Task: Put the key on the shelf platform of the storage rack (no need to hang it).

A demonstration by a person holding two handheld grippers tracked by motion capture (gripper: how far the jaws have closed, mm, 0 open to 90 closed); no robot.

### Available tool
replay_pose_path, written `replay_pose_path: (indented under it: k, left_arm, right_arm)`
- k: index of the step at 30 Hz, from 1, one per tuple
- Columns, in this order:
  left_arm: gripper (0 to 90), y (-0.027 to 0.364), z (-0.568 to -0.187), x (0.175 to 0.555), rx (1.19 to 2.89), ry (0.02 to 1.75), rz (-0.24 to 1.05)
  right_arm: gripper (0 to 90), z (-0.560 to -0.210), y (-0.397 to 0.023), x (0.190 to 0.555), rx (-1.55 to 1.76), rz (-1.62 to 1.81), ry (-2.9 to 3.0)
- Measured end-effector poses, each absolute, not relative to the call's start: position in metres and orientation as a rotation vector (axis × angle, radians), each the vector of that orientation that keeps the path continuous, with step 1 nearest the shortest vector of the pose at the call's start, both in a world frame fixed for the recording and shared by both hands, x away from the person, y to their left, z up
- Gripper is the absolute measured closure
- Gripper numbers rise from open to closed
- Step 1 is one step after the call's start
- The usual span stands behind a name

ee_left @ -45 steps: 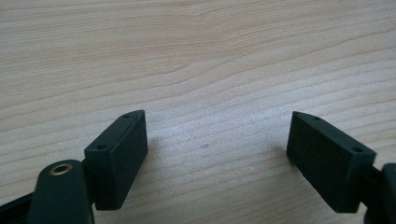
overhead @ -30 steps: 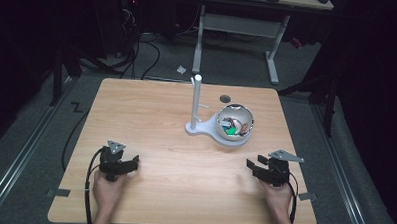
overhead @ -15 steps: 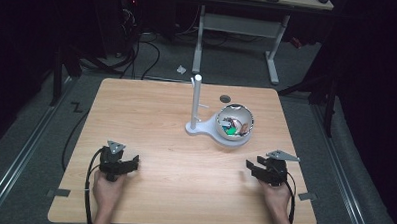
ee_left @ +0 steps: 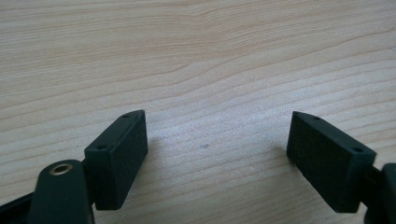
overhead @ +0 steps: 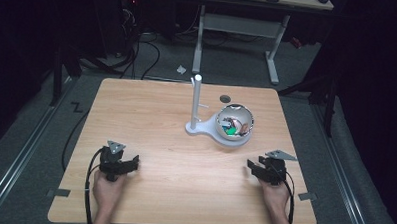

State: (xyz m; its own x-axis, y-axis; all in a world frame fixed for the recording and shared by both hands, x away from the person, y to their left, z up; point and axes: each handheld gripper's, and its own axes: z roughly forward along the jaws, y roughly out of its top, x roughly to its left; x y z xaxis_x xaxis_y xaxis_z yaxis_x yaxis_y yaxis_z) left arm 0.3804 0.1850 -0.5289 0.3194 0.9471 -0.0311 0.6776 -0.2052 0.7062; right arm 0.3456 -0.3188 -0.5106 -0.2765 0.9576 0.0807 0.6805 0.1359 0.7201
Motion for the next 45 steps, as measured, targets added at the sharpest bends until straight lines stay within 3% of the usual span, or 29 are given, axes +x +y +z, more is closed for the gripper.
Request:
replay_pose_path:
  k: [24,35,45]
  left_arm:
    - [20.8,0.185,-0.5289,0.3804,1.965,1.429,0.556]
    - [20.9,0.185,-0.529,0.3804,1.961,1.43,0.555]
    - [20.8,0.1852,-0.529,0.3801,1.963,1.428,0.554]
  right_arm:
    - [44.8,-0.5177,-0.3212,0.3517,1.586,0.845,1.988]
    - [38.6,-0.5182,-0.3196,0.352,1.565,0.797,1.997]
    - [38.3,-0.5183,-0.3196,0.352,1.567,0.795,1.994]
